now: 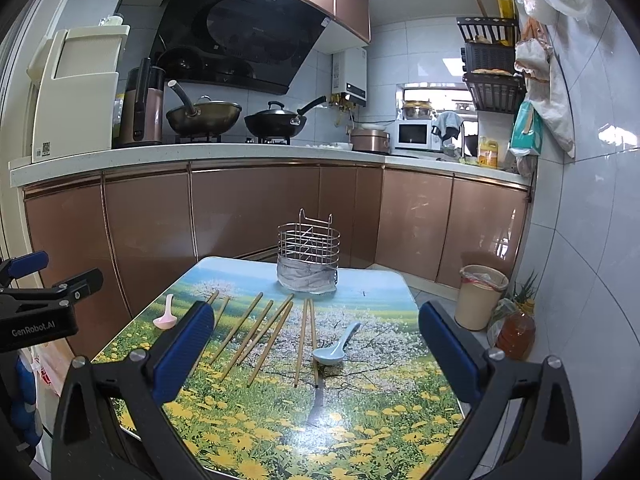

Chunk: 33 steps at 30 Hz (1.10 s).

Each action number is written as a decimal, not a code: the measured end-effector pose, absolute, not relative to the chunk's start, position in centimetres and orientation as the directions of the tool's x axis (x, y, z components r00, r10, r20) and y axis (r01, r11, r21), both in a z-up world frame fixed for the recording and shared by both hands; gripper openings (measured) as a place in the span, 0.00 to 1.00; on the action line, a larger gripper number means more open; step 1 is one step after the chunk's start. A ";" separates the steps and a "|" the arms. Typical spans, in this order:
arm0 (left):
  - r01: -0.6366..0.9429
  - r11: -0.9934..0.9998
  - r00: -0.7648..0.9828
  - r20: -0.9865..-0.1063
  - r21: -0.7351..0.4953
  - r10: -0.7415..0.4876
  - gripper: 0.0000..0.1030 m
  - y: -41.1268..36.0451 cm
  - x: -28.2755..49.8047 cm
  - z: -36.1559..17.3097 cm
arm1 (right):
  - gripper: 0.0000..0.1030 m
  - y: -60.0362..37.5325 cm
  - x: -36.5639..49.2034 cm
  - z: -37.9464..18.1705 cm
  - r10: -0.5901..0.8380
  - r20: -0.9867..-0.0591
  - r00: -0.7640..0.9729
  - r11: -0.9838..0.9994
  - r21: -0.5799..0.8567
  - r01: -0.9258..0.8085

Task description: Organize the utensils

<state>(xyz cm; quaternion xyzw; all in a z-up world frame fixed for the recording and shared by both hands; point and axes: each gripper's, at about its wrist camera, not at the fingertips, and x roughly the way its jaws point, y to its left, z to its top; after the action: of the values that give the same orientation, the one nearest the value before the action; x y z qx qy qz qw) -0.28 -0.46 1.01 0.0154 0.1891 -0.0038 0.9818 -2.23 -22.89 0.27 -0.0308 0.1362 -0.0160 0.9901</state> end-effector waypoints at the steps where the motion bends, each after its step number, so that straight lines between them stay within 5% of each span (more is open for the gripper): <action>1: 0.009 1.000 0.931 -0.364 0.025 0.001 1.00 -0.3 -0.5 1.2 | 1.00 -22.8 -2.4 0.4 -0.040 -0.265 0.963 0.997 -0.068 0.023; 33: 0.034 0.999 0.950 -0.311 -0.019 -0.038 1.00 0.4 -1.8 2.6 | 1.00 -22.3 -2.8 2.1 -0.113 -0.249 0.962 0.989 -0.123 0.084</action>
<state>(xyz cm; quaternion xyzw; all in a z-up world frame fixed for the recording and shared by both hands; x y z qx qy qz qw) -1.76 0.44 2.57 -0.0067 0.1578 -0.0184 0.9873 -2.82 -22.32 2.14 -0.0558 0.1285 -0.0497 0.9889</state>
